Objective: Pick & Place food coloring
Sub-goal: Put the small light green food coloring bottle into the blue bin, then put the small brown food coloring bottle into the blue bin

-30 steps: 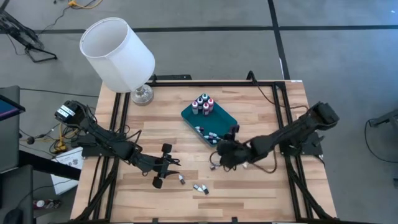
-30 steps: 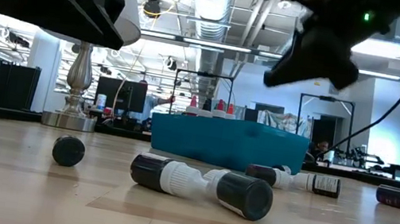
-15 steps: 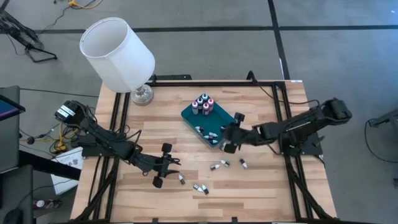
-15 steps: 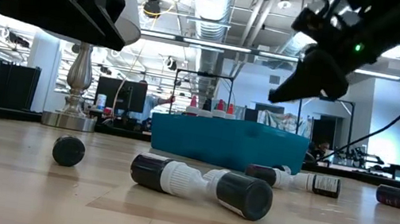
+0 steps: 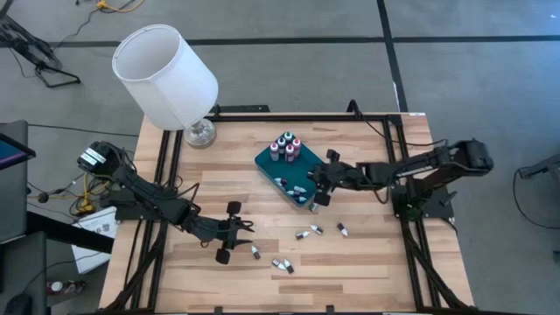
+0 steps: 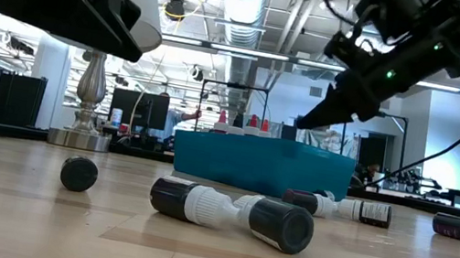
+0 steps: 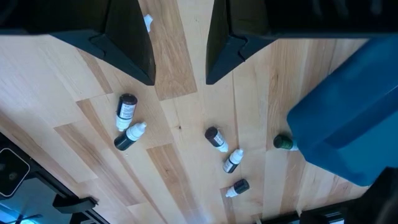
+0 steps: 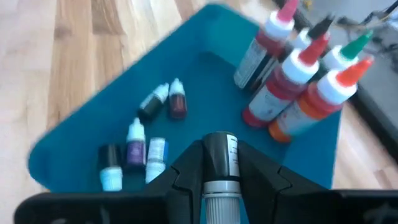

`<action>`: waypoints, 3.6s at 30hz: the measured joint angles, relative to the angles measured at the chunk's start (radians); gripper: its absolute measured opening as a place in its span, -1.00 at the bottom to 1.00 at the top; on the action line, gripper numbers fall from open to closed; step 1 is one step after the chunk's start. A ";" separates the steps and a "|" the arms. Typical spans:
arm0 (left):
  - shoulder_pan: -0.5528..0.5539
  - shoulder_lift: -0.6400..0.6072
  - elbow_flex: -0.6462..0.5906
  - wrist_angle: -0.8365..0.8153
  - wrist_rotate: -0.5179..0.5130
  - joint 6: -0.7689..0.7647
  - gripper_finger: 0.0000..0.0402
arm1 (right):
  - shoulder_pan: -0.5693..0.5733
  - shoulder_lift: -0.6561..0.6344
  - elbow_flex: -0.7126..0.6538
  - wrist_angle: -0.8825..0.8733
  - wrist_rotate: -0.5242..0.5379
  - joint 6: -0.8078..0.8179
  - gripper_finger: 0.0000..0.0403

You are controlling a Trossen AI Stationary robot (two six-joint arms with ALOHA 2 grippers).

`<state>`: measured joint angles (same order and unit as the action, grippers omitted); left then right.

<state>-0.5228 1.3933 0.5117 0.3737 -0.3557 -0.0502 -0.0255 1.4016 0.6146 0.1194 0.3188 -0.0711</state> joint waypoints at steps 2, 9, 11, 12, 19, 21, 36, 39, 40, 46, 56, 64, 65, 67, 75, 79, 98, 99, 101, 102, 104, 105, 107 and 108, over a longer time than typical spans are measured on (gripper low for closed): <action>0.000 0.000 0.000 0.001 0.000 -0.007 -0.32 | -0.021 0.018 -0.001 0.002 -0.013 -0.002 -0.62; 0.000 0.000 0.000 0.001 0.000 -0.017 -0.32 | -0.087 0.113 -0.001 0.046 -0.036 -0.008 -0.62; 0.000 0.000 0.000 0.001 0.000 -0.017 -0.32 | -0.099 0.126 0.000 0.044 -0.040 -0.008 -0.62; 0.000 0.000 0.000 0.001 0.000 -0.017 -0.32 | -0.104 0.126 -0.001 0.042 -0.041 -0.008 -0.62; 0.000 0.000 0.000 0.001 0.000 -0.018 -0.32 | -0.105 0.115 0.000 0.047 -0.093 -0.005 -0.62; 0.000 0.000 0.000 0.001 0.000 -0.018 -0.32 | -0.106 0.115 0.000 0.047 -0.109 0.000 -0.62; 0.000 0.082 0.000 0.022 0.001 -0.019 -0.32 | -0.106 0.115 0.000 0.047 -0.137 -0.018 -0.30; 0.000 0.141 0.000 0.080 0.015 -0.004 -0.32 | -0.098 0.110 0.000 0.046 -0.136 -0.030 -0.26; 0.000 0.162 0.000 0.100 0.028 0.010 -0.32 | -0.091 0.103 0.000 0.048 -0.136 -0.035 -0.25; 0.000 0.270 0.000 0.242 0.194 0.097 -0.32 | -0.020 0.039 0.000 0.064 -0.136 -0.083 -0.25; 0.068 0.386 0.003 0.364 0.332 0.152 -0.32 | 0.126 -0.094 0.001 0.074 -0.136 -0.148 -0.34; 0.121 0.426 0.003 0.397 0.449 0.136 -0.32 | 0.209 -0.170 0.001 0.077 -0.136 -0.175 -0.37; 0.122 0.426 0.003 0.395 0.451 0.132 -0.32 | 0.215 -0.176 0.001 0.077 -0.136 -0.175 -0.37; 0.122 0.426 0.003 0.394 0.450 0.126 -0.32 | 0.224 -0.184 0.001 0.077 -0.135 -0.175 -0.37; 0.122 0.426 0.003 0.363 0.424 0.075 -0.32 | 0.242 -0.193 0.001 0.076 -0.134 -0.174 -0.40; 0.122 0.426 0.003 0.354 0.418 0.066 -0.32 | 0.242 -0.193 0.001 0.076 -0.134 -0.173 -0.40; 0.122 0.426 0.003 0.350 0.370 0.057 -0.32 | 0.242 -0.193 0.001 0.076 -0.134 -0.165 -0.40; 0.122 0.426 0.003 0.350 0.370 0.057 -0.32 | 0.242 -0.193 0.001 0.076 -0.134 -0.165 -0.40; 0.122 0.426 0.003 0.350 0.370 0.057 -0.32 | 0.242 -0.193 0.001 0.076 -0.134 -0.165 -0.40; 0.122 0.426 0.003 0.350 0.370 0.057 -0.32 | 0.242 -0.193 0.001 0.076 -0.134 -0.165 -0.40; 0.122 0.426 0.003 0.350 0.369 0.054 -0.32 | 0.242 -0.193 0.001 0.076 -0.134 -0.165 -0.40; 0.122 0.426 0.003 0.350 0.369 0.053 -0.32 | 0.242 -0.193 0.001 0.076 -0.134 -0.165 -0.40; 0.122 0.426 0.003 0.350 0.369 0.053 -0.32 | 0.242 -0.193 0.001 0.076 -0.134 -0.164 -0.40; 0.122 0.426 0.003 0.350 0.369 0.051 -0.32 | 0.242 -0.193 0.001 0.076 -0.134 -0.165 -0.40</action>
<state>-0.4011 1.8194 0.5152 0.7238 0.0132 0.0012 0.2165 1.2091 0.6155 0.1951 0.1844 -0.2358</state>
